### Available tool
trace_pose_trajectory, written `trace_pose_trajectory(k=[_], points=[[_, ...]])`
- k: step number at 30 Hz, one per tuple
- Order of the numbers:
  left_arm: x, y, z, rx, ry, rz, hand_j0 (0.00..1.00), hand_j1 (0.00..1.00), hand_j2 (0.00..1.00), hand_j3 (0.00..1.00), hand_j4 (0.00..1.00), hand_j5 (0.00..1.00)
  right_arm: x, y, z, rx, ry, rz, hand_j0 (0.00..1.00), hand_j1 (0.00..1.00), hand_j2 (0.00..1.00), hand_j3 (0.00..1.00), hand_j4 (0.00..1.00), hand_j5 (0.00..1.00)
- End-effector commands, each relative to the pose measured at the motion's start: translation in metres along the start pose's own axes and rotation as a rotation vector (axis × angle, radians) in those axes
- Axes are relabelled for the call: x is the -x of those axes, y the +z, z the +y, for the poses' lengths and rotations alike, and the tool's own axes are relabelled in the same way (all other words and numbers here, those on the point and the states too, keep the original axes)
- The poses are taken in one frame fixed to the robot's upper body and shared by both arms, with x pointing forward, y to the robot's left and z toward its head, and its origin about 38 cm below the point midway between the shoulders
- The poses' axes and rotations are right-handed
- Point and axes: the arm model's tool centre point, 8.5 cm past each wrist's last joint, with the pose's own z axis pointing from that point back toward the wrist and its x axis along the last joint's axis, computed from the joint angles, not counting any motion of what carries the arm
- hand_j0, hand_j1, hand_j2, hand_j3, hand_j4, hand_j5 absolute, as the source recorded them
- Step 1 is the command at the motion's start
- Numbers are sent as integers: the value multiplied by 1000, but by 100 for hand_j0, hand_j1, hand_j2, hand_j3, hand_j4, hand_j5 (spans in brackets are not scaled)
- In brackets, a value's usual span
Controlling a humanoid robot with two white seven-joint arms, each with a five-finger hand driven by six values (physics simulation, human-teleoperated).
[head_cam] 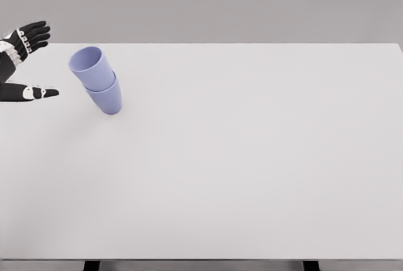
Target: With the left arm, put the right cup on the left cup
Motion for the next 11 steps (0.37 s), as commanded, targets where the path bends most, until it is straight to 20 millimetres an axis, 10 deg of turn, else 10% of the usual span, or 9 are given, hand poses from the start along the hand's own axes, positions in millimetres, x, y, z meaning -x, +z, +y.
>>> trace_pose_trajectory(k=[1,11], points=[[-3,0,2,-5,-5,-8,100,100,100,100,100,100,0,0,0,0,0,0,100,100,100,100,100,100],[-5,-5,-11,20,-40,-13,100,100,100,100,100,100,0,0,0,0,0,0,100,100,100,100,100,100]])
